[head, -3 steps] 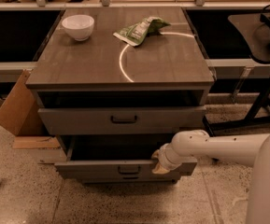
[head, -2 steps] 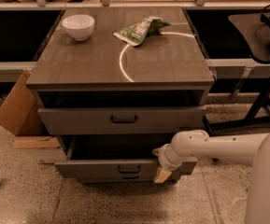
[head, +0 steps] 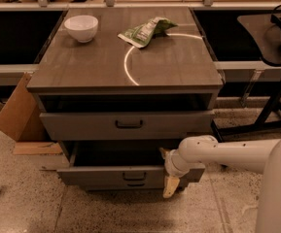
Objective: Open middle drawer
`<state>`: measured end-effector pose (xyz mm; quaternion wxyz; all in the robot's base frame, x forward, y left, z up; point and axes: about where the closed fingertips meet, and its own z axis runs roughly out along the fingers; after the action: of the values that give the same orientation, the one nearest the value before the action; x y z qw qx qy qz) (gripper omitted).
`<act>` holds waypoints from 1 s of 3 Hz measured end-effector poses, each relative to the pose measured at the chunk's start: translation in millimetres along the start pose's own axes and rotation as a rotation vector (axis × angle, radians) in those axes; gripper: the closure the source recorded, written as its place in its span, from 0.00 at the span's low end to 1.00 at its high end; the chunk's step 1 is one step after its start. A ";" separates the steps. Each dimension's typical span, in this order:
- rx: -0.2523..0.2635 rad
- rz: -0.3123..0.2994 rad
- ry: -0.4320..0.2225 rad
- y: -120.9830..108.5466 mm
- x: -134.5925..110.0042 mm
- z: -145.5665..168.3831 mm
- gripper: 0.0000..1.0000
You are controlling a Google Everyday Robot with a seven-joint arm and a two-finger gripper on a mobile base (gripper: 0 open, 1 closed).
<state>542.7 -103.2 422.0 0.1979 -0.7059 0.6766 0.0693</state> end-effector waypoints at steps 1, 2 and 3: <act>-0.032 -0.011 -0.027 9.2 0.4 1.8 0.00; -0.086 -0.017 -0.060 26.7 1.3 0.3 0.00; -0.133 -0.007 -0.077 43.7 -2.2 -5.4 0.14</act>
Offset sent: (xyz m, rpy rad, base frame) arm -0.0482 -0.0061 -0.0050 0.0853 0.1343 0.0952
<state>498.7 -103.4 419.6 0.1766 -0.7167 0.6598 0.1406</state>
